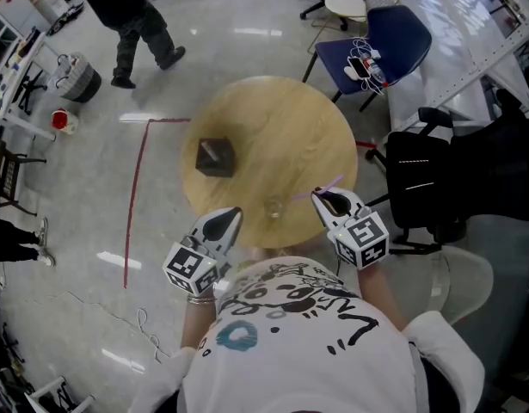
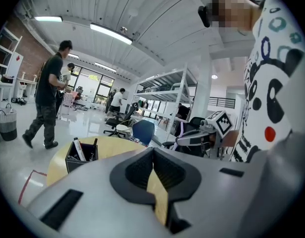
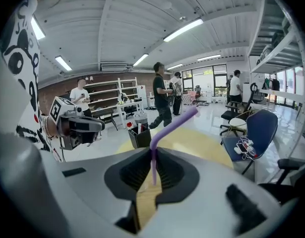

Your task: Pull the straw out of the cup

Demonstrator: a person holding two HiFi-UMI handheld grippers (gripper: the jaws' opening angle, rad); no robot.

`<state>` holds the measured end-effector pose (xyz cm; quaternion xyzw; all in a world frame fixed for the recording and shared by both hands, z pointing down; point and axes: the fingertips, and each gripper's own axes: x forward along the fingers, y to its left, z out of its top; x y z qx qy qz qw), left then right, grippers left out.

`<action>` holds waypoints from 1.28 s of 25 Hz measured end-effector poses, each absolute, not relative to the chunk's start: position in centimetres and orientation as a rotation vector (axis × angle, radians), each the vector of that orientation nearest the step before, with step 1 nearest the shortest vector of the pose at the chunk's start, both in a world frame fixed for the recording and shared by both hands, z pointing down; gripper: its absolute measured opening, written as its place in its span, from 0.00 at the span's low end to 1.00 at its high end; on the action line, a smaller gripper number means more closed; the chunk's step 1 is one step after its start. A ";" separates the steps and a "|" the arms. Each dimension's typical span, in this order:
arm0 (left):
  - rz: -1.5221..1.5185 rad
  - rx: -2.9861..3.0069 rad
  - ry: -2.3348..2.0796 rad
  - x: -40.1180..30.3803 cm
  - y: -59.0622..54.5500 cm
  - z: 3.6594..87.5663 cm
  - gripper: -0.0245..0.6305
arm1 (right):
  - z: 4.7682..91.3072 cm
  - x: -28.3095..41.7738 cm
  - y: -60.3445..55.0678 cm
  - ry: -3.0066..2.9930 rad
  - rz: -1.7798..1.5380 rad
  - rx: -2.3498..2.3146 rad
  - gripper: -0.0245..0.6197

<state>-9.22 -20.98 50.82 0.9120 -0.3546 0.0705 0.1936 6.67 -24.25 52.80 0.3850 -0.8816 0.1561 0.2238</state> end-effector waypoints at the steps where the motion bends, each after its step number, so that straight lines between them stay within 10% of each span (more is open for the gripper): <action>1: 0.196 2.554 -0.996 -9.3 -21.0 51.0 0.06 | 52.9 6.7 -24.3 -2.427 0.428 1.064 0.11; 32: 0.219 2.523 -0.993 -8.9 -20.7 52.2 0.06 | 54.5 7.5 -23.5 -2.350 0.376 1.027 0.11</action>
